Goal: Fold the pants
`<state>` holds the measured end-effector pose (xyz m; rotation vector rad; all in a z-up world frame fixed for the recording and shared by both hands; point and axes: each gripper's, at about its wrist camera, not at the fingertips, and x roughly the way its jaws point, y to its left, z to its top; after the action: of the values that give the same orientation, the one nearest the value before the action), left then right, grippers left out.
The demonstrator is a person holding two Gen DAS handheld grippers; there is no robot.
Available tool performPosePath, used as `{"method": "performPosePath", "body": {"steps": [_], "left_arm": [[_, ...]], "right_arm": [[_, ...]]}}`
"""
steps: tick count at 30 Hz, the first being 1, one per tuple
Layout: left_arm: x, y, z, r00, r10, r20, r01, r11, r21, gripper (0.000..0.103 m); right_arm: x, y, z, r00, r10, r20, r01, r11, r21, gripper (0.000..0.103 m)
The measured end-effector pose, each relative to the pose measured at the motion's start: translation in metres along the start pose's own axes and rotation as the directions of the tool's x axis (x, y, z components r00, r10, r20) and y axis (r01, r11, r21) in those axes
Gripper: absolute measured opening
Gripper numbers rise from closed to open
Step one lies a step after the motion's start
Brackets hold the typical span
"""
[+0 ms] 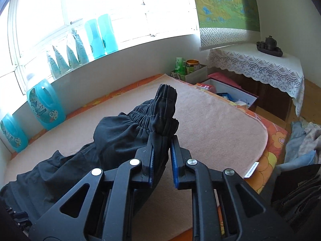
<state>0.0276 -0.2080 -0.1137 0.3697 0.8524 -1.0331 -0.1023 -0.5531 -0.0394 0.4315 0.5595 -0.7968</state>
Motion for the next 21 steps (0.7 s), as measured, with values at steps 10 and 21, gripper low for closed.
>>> {"method": "performPosePath", "body": {"steps": [10, 21], "left_arm": [[0.001, -0.007, -0.006, 0.999, -0.021, -0.028, 0.021, 1.000, 0.015, 0.030], [-0.041, 0.027, -0.023, 0.995, 0.088, 0.052, -0.081, 0.990, -0.119, 0.030]], "right_arm": [[0.022, -0.034, -0.018, 0.987, 0.008, -0.159, -0.005, 1.000, 0.024, 0.022], [-0.038, 0.019, 0.024, 0.996, 0.085, -0.003, -0.085, 0.985, -0.148, 0.037]]}}
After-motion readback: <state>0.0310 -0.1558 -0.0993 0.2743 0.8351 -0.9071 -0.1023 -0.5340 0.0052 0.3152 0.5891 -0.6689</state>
